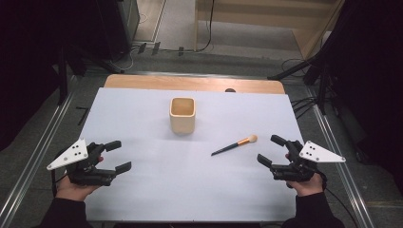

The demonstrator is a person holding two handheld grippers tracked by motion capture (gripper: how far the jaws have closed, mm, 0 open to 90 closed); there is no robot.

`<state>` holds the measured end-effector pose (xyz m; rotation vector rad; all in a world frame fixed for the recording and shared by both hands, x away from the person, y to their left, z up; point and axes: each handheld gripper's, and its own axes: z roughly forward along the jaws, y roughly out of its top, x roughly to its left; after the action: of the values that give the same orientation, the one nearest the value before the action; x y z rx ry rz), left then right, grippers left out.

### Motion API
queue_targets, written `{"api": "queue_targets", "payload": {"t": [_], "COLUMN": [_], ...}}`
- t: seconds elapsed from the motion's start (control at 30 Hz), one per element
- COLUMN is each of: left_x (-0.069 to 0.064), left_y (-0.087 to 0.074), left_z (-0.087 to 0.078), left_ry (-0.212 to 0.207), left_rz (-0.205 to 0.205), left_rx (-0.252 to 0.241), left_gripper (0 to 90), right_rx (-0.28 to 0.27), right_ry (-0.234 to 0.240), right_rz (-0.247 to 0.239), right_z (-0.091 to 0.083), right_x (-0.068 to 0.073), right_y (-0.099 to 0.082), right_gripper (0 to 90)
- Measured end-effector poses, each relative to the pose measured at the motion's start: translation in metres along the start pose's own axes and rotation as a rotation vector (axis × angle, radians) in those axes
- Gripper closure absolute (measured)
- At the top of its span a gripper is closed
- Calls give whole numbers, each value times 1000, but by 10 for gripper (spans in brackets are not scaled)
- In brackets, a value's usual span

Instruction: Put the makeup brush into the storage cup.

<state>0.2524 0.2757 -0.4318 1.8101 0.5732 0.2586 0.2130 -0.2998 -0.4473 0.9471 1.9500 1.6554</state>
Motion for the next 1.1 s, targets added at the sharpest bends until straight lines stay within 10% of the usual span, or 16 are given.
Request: {"api": "queue_targets", "payload": {"t": [1.1], "left_x": [-1], "left_y": [1], "left_z": [0], "left_ry": [-4], "left_rz": [2], "left_rx": [-15], "left_gripper": [181], "right_rx": [4], "right_ry": [-13], "right_rz": [0], "right_z": [47], "right_x": [-30], "right_y": [11], "right_gripper": [147]}}
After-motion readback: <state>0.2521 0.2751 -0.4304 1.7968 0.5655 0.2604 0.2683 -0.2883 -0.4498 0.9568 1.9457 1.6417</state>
